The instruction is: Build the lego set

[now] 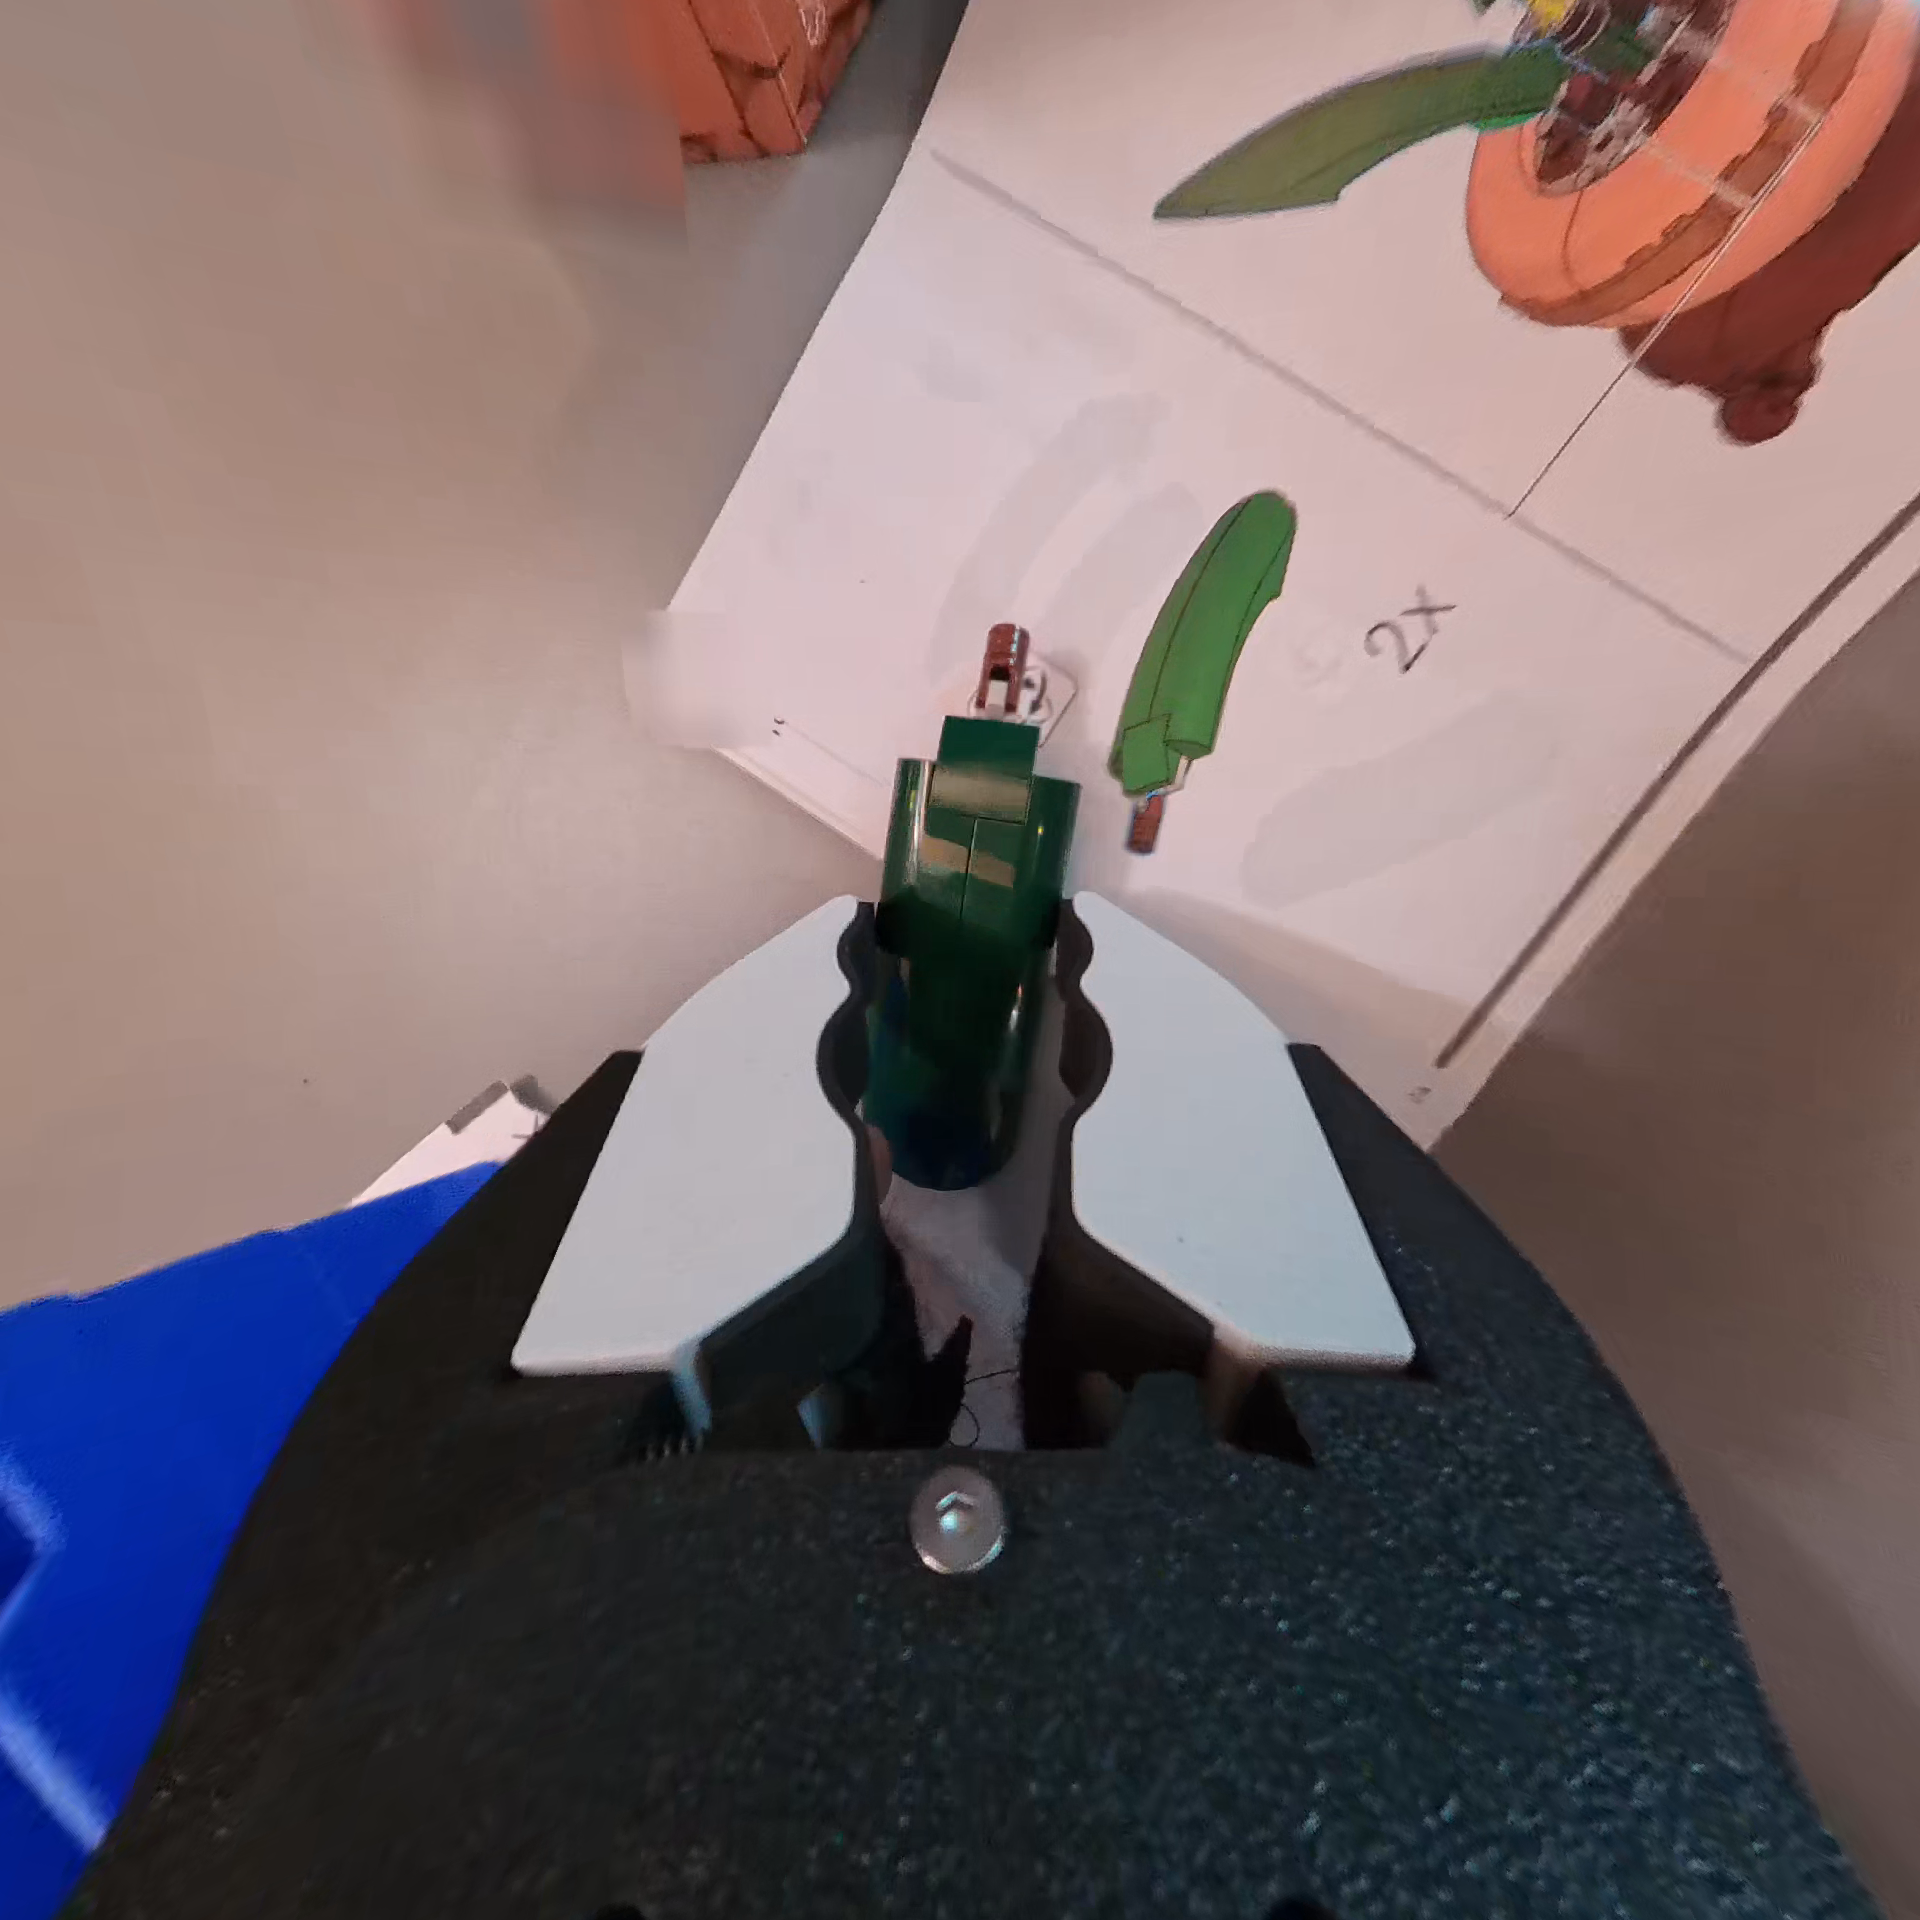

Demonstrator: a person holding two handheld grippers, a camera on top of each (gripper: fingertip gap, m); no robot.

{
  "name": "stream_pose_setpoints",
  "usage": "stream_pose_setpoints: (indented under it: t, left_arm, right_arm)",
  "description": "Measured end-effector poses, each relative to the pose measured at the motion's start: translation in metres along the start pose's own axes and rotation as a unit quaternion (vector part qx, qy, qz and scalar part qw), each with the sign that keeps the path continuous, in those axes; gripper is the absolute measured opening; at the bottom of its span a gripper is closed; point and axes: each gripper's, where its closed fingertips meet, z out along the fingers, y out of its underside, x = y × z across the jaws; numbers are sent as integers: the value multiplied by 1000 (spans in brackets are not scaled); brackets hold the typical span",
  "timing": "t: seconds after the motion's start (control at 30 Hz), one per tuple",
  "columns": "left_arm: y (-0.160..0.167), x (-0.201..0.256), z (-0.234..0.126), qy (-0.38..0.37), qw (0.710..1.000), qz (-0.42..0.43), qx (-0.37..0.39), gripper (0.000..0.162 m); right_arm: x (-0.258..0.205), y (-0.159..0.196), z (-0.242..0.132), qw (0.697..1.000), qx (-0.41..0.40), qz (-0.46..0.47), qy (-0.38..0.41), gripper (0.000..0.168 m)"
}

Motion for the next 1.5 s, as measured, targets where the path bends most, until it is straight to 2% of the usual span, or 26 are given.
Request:
stream_pose_setpoints:
  t: [0.17,0.3,0.43,0.57,0.67,0.83,0.97,1.07,1.2,1.37,1.5]
  left_arm:
    - [-18,26,-50,-45,994,-13,102,32]
    - [-26,78,-92,-26,984,2,178,32]
    - [-19,122,-115,0,980,33,198,32]
    - [-13,155,-123,35,976,51,209,32]
    - [-12,171,-123,59,973,47,216,32]
    - [-10,195,-118,96,972,33,210,32]
    - [-13,209,-111,103,976,40,189,32]
    - [-19,218,-110,109,976,45,181,32]
    - [-27,229,-108,123,975,58,177,32]
    - [-32,237,-106,146,970,50,186,32]
    - [-32,245,-100,172,967,47,180,32]
  right_arm:
    - [-6,5,0,1000,-18,-22,3,16]
    - [-15,11,0,997,-43,-57,3,16]
    - [-29,11,6,995,-64,-79,-9,16]
    - [-59,-1,19,988,-77,-129,-35,17]
    - [-88,-5,36,975,-102,-187,-56,26]
    - [-129,17,63,918,-177,-349,-56,40]
    - [-151,49,85,827,-209,-518,-64,37]
    - [-156,81,100,773,-255,-575,-80,37]
    - [-144,89,108,698,-262,-665,-41,35]
    - [-145,96,107,676,-248,-694,-20,18]
    - [-148,102,110,676,-235,-698,-14,16]
